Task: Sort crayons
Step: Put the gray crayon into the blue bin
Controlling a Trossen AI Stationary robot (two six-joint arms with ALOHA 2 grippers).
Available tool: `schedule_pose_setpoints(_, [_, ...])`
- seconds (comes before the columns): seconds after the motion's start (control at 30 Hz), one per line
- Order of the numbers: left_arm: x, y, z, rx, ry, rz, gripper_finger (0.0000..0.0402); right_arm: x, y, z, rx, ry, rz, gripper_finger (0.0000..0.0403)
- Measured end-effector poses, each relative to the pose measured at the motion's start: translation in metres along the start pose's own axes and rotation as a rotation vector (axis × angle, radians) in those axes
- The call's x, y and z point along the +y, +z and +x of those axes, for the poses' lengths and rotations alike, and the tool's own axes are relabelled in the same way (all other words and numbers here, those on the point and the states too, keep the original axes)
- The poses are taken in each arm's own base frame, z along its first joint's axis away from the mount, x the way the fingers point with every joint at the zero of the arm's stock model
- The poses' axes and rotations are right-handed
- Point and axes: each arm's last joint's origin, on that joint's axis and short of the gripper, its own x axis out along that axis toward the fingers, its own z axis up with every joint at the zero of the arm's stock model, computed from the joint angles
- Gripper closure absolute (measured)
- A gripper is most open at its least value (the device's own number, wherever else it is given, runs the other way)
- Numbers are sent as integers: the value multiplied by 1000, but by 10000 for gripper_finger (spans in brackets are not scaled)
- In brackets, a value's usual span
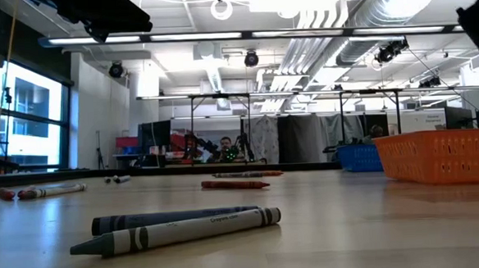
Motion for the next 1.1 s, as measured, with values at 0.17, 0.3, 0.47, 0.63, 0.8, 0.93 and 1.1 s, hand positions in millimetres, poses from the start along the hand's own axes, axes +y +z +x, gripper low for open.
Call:
schedule_pose_setpoints(0.17, [0, 0, 0, 0, 0, 2, 326, -15, 5, -23, -73, -62, 5, 401])
schedule_pose_setpoints(0.3, [0, 0, 0, -2, 0, 1, 326, -33, 18, -48, -201, -140, 40, 401])
schedule_pose_setpoints(0.47, [0, 3, 0, -23, -3, 9, 326, -61, 54, -81, -397, -311, 88, 402])
schedule_pose_setpoints(0.63, [-1, 4, 0, -39, -6, 15, 326, -88, 108, -108, -528, -493, 119, 402])
schedule_pose_setpoints(0.8, [-1, 6, 0, -50, -7, 21, 326, -120, 167, -133, -616, -604, 171, 402])
schedule_pose_setpoints(0.93, [-1, 6, 0, -50, -6, 49, 326, -151, 207, -147, -635, -665, 270, 402])
schedule_pose_setpoints(1.1, [-1, 7, 0, -62, -6, 82, 326, -178, 251, -156, -681, -634, 328, 402])
